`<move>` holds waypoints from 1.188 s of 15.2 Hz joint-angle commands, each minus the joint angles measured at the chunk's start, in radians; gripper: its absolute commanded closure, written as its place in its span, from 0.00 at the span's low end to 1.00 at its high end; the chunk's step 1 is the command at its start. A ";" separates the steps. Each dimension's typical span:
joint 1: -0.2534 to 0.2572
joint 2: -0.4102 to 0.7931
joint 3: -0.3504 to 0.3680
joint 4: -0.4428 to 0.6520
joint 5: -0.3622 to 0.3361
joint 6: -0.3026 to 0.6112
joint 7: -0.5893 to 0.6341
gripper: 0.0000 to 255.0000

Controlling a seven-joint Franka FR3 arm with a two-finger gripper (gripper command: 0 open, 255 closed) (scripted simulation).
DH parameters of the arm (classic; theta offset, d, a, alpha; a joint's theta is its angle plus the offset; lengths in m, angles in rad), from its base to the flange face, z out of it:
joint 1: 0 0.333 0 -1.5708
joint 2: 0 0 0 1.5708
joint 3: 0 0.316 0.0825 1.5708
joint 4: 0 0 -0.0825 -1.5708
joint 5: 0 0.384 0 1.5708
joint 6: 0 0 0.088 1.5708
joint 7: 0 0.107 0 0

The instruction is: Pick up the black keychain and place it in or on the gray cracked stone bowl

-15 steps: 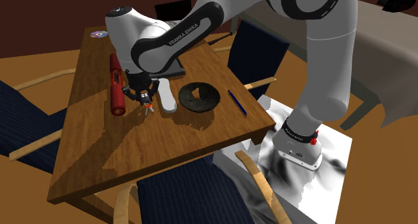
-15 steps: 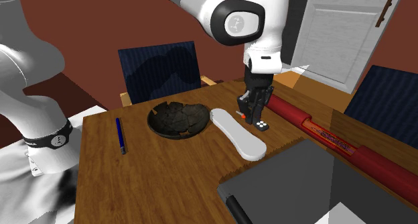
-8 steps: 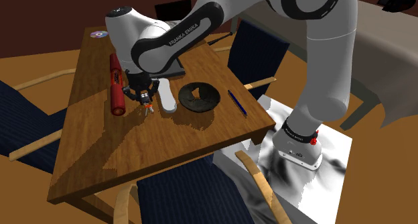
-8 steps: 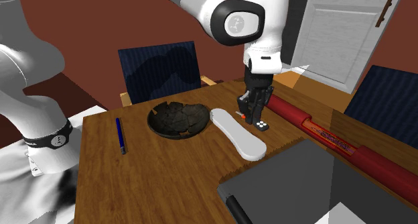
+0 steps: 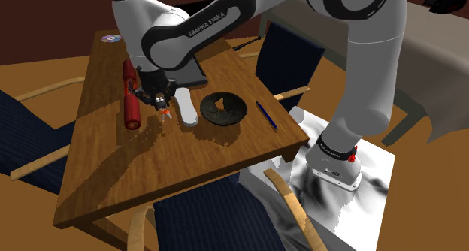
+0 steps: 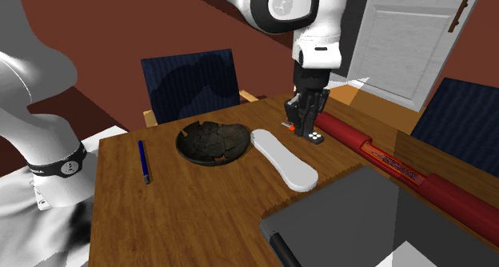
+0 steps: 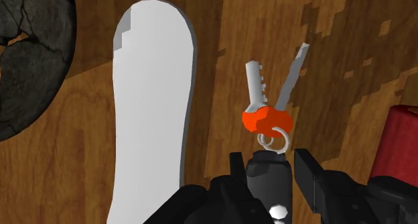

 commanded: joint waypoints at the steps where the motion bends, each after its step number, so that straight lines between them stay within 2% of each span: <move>1: -0.002 -0.011 0.003 0.014 0.007 -0.024 -0.005 1.00; 16: -0.004 -0.063 0.018 0.136 0.041 -0.192 -0.034 1.00; 18: -0.039 -0.155 0.023 0.018 0.079 -0.155 -0.060 1.00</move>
